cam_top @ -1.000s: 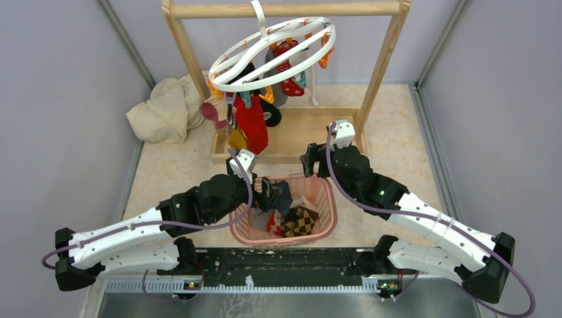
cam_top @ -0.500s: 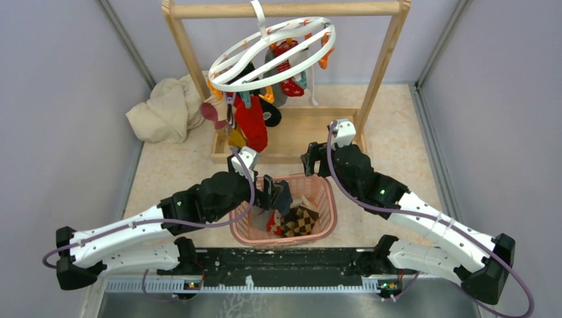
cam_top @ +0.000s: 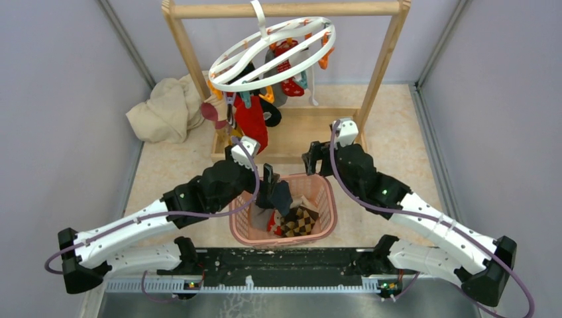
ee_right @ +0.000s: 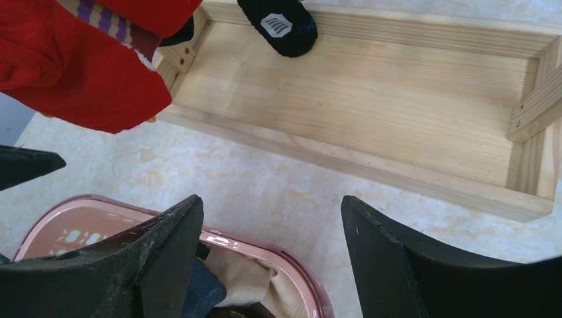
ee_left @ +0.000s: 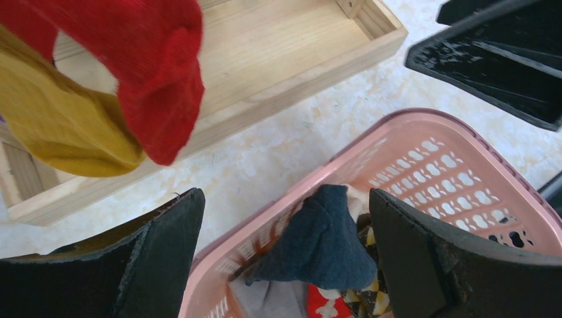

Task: Remove the socks clipped to the hanger
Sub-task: Adjust the hanger on the clothesline.

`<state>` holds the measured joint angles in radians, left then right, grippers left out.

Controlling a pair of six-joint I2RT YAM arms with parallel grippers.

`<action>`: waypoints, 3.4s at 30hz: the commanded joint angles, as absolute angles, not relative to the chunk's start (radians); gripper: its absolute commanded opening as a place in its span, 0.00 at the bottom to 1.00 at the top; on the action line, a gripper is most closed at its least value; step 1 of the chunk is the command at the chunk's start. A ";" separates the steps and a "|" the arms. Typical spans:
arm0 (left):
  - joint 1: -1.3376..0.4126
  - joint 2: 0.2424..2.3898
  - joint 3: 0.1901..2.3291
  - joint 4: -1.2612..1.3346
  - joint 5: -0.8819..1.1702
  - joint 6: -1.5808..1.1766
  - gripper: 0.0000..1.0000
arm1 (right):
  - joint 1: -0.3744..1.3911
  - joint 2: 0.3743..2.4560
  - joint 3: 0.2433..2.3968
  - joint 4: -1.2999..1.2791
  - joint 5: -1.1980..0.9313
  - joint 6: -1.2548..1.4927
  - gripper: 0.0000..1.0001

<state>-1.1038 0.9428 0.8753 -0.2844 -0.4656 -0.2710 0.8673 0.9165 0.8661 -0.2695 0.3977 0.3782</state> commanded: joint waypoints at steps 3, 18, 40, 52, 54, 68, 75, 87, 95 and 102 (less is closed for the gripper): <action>-1.024 0.944 0.918 -0.239 -0.415 -0.213 0.99 | 0.861 0.865 0.890 -0.237 0.403 0.387 0.77; -0.870 0.965 0.899 -0.162 -0.241 -0.191 0.99 | 0.857 0.842 0.883 -0.244 0.399 0.394 0.77; -0.819 0.900 0.748 0.072 -0.268 -0.165 0.99 | 0.856 0.825 0.874 -0.247 0.396 0.410 0.77; -0.808 0.786 0.611 0.175 -0.195 -0.122 0.99 | 0.856 0.831 0.868 -0.238 0.381 0.417 0.77; -0.802 0.772 0.588 0.195 -0.179 -0.120 0.99 | 0.856 0.833 0.870 -0.236 0.380 0.418 0.77; -0.722 0.796 0.464 0.454 -0.092 -0.132 0.99 | 0.855 0.830 0.873 -0.239 0.376 0.416 0.77; -0.684 0.883 0.468 0.535 -0.044 -0.124 0.98 | 0.854 0.810 0.872 -0.256 0.392 0.408 0.77; -0.651 0.935 0.457 0.634 -0.010 -0.119 0.95 | 0.851 0.793 0.858 -0.259 0.393 0.413 0.77; -0.648 1.007 0.496 0.669 0.066 -0.131 0.78 | 0.851 0.788 0.854 -0.260 0.393 0.416 0.77; -0.649 1.031 0.528 0.625 0.071 -0.144 0.55 | 0.851 0.779 0.853 -0.265 0.397 0.418 0.77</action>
<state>-0.6540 1.0279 0.4828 0.6106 0.0521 -0.1371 0.8551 0.8005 0.8440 -0.2859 0.3855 0.4129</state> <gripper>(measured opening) 0.568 0.768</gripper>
